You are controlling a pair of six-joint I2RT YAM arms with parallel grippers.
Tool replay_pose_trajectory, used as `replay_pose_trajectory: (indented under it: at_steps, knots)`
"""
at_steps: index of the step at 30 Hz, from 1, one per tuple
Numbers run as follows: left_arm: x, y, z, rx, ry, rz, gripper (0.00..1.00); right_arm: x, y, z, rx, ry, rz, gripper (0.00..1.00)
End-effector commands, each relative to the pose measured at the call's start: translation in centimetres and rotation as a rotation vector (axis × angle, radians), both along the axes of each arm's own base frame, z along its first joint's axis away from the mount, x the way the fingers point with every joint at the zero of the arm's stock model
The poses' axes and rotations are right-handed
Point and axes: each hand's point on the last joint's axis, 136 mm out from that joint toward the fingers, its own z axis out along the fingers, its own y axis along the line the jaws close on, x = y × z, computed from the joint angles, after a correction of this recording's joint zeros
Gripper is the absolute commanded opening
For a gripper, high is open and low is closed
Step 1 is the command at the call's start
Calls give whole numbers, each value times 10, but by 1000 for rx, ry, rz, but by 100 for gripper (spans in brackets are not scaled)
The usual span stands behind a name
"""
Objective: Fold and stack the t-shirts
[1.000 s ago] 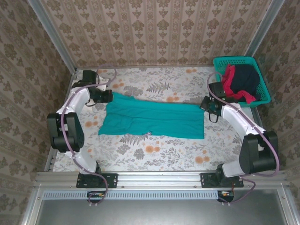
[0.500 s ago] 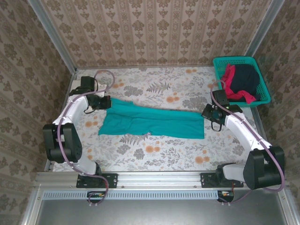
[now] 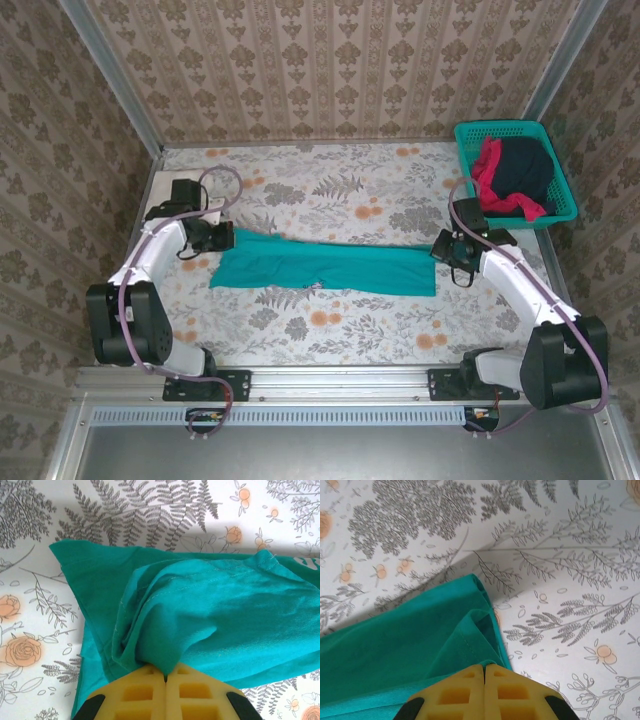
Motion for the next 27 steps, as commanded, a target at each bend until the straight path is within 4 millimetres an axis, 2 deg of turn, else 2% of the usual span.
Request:
replay_pose_trajectory:
  at_steps: [1,13,19,21,22,23,24,25,27]
  knots:
    - [-9,8,-6,17,35,39,0,-13,1,-10,17,38,-20,0]
    - [-23,14,-34,61,140,48,0,-16,5,-44,38,106,-23,0]
    - [-28,14,-45,92,189,39,2,-16,10,-51,60,126,-8,0]
    - [-31,16,-47,108,204,41,6,-16,11,-47,60,109,5,13]
    - [-32,17,-46,118,207,47,17,-15,12,-42,59,89,13,24]
    - [-32,19,-44,127,204,53,36,-14,12,-36,57,68,24,38]
    - [-33,20,-40,132,195,58,51,-6,13,-27,56,12,38,47]
    - [-31,20,-33,135,175,63,65,-3,14,-18,50,-22,58,54]
    - [-27,19,-19,145,133,75,90,4,17,-6,35,-68,87,62]
